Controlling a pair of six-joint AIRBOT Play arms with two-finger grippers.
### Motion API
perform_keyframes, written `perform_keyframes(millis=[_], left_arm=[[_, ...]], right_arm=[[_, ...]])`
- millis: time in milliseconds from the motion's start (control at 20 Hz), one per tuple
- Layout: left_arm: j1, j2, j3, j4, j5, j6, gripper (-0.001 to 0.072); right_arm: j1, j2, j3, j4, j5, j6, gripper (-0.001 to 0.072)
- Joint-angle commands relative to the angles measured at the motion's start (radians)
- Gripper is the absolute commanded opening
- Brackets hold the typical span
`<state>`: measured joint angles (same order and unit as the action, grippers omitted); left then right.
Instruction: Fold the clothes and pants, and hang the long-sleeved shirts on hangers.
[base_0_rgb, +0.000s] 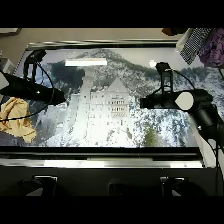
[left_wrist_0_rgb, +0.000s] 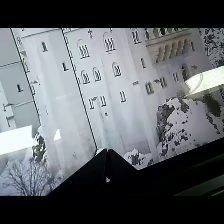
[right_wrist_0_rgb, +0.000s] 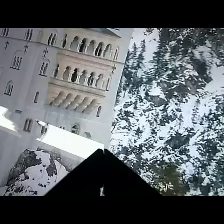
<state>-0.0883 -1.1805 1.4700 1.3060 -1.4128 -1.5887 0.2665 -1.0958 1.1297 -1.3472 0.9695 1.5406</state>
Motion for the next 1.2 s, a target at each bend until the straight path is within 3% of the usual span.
perform_keyframes(millis=[0, 1150], left_arm=[[0.0, 0.0, 0.0, 0.0, 0.0, 0.0, 0.0019], [0.0, 0.0, 0.0, 0.0, 0.027, 0.0, 0.0019]], right_arm=[[0.001, 0.001, 0.001, 0.0, 0.0, 0.0, 0.0033], [0.001, 0.001, 0.001, 0.0, -0.007, 0.0, 0.0033]])
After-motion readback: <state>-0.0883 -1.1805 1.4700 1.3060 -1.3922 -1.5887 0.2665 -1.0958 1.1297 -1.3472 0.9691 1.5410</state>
